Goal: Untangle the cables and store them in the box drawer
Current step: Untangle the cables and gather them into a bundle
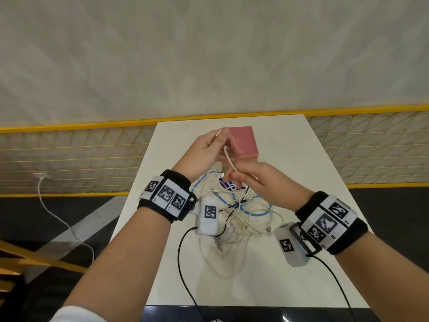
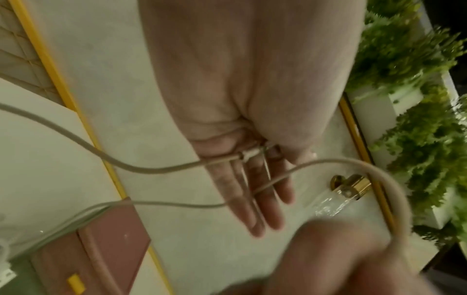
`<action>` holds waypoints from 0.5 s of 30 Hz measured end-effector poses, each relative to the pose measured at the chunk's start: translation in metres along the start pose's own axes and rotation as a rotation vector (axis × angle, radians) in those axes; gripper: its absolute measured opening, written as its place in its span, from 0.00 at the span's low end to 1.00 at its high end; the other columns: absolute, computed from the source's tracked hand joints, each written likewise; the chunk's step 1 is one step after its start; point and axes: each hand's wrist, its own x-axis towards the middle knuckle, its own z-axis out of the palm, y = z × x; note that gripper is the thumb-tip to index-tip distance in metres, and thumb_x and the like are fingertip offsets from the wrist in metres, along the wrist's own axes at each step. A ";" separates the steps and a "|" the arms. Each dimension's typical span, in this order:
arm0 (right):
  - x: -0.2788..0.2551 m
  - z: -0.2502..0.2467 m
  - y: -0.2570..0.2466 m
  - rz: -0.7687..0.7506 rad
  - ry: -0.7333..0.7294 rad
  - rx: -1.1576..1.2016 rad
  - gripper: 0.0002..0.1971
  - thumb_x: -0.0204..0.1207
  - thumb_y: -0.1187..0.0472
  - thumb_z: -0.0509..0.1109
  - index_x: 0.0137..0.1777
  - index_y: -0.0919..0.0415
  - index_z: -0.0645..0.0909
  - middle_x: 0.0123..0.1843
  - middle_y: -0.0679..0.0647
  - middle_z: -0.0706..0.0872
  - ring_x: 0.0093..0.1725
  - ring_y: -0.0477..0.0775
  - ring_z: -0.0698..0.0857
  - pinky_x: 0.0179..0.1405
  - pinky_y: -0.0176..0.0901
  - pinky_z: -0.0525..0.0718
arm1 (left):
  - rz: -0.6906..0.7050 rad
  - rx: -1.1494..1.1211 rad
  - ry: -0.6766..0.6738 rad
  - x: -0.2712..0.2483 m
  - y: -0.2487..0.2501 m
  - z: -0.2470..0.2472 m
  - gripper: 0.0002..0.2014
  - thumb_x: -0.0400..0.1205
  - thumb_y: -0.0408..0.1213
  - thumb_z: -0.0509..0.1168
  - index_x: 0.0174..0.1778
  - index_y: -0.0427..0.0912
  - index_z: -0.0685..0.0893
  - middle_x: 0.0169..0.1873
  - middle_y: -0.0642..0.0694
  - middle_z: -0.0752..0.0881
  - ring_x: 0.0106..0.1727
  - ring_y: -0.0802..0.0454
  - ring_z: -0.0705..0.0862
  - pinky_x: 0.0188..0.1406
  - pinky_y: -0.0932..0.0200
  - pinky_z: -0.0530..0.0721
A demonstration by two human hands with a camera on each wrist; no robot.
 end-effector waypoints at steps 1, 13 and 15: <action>-0.007 0.000 0.004 0.032 -0.046 -0.022 0.11 0.85 0.59 0.59 0.53 0.57 0.83 0.39 0.51 0.82 0.41 0.44 0.81 0.48 0.43 0.82 | 0.045 -0.029 0.039 0.000 0.003 -0.001 0.20 0.91 0.43 0.51 0.43 0.35 0.82 0.36 0.44 0.88 0.43 0.46 0.87 0.54 0.44 0.86; -0.005 -0.022 0.004 0.166 0.407 0.202 0.14 0.80 0.60 0.64 0.65 0.51 0.77 0.64 0.48 0.83 0.66 0.47 0.80 0.71 0.58 0.76 | 0.265 0.770 -0.197 -0.037 0.084 -0.008 0.22 0.87 0.59 0.52 0.45 0.51 0.86 0.43 0.53 0.87 0.41 0.54 0.86 0.43 0.50 0.84; 0.011 -0.013 -0.019 0.109 0.220 0.170 0.21 0.77 0.64 0.70 0.70 0.54 0.73 0.67 0.44 0.79 0.68 0.43 0.77 0.76 0.49 0.71 | 0.387 0.766 -0.098 -0.032 0.089 -0.004 0.22 0.87 0.55 0.53 0.41 0.44 0.85 0.36 0.51 0.83 0.39 0.53 0.82 0.44 0.50 0.81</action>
